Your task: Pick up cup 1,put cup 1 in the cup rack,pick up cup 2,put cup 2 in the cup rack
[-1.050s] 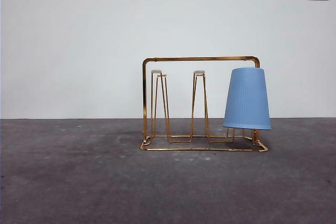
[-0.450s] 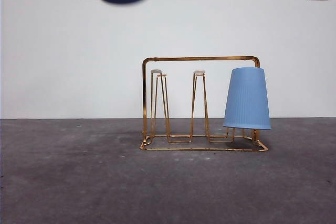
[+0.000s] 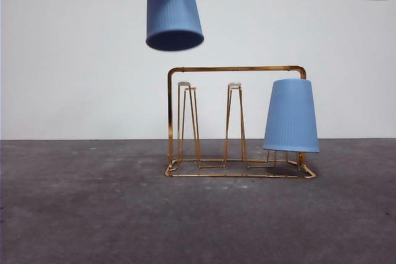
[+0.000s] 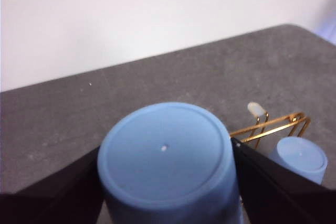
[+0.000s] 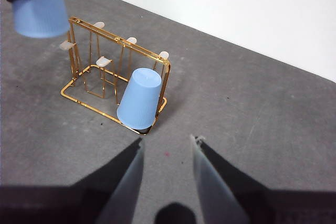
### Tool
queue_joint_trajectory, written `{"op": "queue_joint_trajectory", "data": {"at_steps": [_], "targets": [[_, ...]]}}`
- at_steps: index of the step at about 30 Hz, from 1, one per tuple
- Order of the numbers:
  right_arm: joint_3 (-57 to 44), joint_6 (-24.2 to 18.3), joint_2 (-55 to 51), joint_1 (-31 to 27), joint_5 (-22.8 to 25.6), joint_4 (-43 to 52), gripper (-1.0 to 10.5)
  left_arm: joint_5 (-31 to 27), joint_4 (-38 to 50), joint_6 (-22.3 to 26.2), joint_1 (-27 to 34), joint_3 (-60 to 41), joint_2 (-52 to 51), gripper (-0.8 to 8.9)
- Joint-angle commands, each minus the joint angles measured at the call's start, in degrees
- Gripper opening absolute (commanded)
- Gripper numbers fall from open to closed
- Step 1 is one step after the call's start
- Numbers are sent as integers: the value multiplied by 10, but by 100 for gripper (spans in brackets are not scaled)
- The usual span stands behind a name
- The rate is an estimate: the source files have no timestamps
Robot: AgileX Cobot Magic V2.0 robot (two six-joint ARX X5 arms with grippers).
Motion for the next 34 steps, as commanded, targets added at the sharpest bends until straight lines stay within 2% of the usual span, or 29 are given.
{"op": "queue_joint_trajectory", "data": {"at_steps": [1,10,34], "targets": [[-5,9,-2,0,0,1,158,-9,18,8,-1,-3,16,-6],[-5,10,-2,0,0,1,158,-17,48,9,0,-3,51,-6],[-5,10,-2,0,0,-10,157,-29,42,-5,2,-3,133,-6]]}}
